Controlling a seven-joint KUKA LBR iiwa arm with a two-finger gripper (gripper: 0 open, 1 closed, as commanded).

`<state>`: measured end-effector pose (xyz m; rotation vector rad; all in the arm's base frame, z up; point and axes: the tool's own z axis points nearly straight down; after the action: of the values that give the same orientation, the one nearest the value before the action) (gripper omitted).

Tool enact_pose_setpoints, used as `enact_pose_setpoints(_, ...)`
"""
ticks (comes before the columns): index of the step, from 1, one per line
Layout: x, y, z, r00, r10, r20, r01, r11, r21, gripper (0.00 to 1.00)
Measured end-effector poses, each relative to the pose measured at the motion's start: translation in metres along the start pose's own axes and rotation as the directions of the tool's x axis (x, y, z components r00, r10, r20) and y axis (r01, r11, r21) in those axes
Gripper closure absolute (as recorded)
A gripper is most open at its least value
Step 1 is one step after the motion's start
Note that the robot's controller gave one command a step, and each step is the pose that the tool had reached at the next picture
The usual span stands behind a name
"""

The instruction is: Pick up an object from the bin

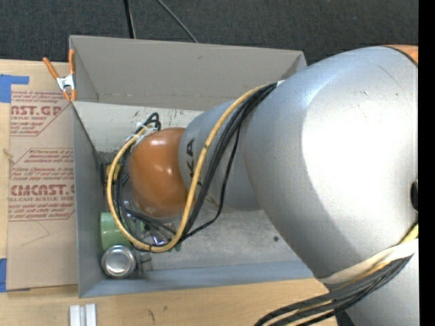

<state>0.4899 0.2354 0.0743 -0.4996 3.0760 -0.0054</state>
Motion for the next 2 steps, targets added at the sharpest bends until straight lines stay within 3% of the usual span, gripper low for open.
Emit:
enact_pose_setpoints(1,0.006,0.004,0.003,1.0,-0.006,-0.021,0.006,1.0,-0.004,1.0)
enact_pose_setpoints(2,0.001,0.0,-0.029,0.965,0.263,-0.023,-0.263,0.965,-0.002,1.0)
